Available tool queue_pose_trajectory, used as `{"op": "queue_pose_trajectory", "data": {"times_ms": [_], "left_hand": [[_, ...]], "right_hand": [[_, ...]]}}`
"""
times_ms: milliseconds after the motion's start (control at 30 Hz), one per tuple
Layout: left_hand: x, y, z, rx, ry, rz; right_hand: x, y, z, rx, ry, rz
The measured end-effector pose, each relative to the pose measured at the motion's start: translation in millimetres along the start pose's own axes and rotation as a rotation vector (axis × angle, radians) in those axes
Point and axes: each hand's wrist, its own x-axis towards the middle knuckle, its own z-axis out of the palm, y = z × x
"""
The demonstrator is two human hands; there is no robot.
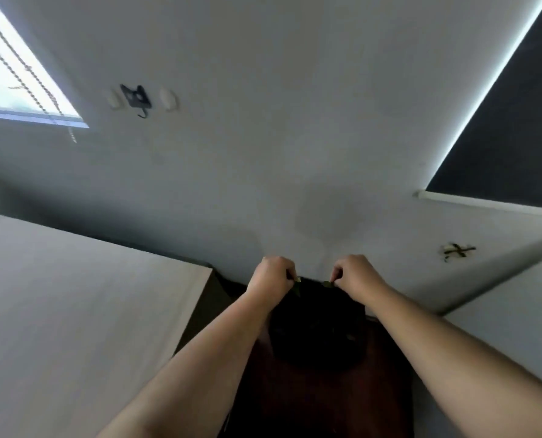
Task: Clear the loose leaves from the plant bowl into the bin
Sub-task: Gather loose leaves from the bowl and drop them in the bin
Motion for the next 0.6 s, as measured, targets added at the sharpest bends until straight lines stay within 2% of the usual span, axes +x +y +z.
{"op": "queue_pose_trajectory", "data": {"times_ms": [267,433,600], "left_hand": [[69.8,-39.5,109.1,0.083,-0.276,-0.039],[113.3,-66.6,154.5,0.088,-0.339,-0.037],[128.7,-72.9,165.2,0.157,-0.367,0.025]], "right_hand": [[39.7,91.5,71.9,0.07,-0.113,0.21],[78.1,113.6,114.9,0.132,-0.081,0.261],[96.5,127.4,127.6,0.125,-0.104,0.24]]}}
